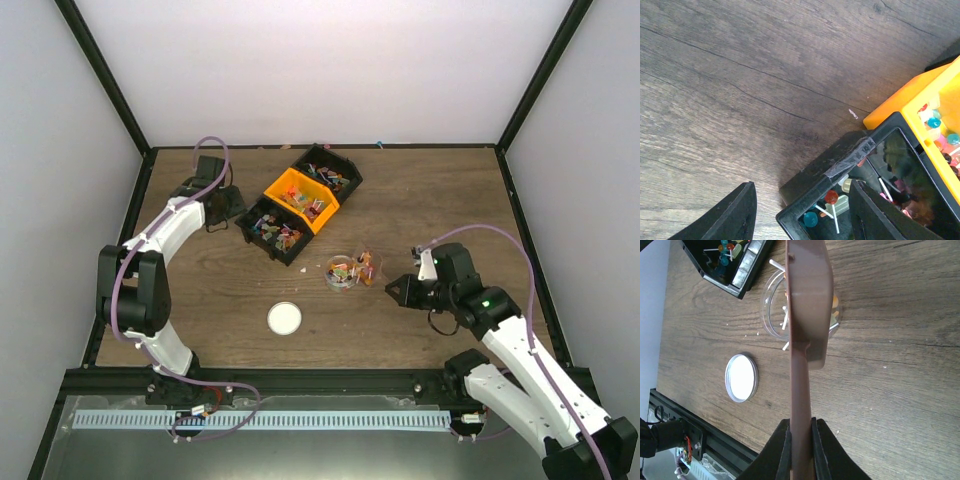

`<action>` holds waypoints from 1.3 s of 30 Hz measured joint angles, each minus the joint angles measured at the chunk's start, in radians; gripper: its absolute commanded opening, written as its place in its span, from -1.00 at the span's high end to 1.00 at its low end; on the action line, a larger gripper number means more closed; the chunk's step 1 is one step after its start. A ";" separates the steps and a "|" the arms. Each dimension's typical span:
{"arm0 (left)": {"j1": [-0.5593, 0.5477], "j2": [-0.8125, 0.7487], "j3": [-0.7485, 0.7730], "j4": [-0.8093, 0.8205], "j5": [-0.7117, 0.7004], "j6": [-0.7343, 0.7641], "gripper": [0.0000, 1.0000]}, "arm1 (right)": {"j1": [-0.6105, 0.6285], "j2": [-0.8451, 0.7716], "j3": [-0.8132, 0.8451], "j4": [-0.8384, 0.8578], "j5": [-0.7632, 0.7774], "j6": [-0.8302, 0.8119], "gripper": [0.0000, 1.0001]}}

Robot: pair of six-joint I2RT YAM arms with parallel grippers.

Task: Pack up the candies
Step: Place the fake candies in the packing bottle.

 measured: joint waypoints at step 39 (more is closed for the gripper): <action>0.000 0.000 -0.026 0.012 0.000 0.000 -0.06 | 0.185 0.143 0.178 -0.137 0.226 0.045 0.99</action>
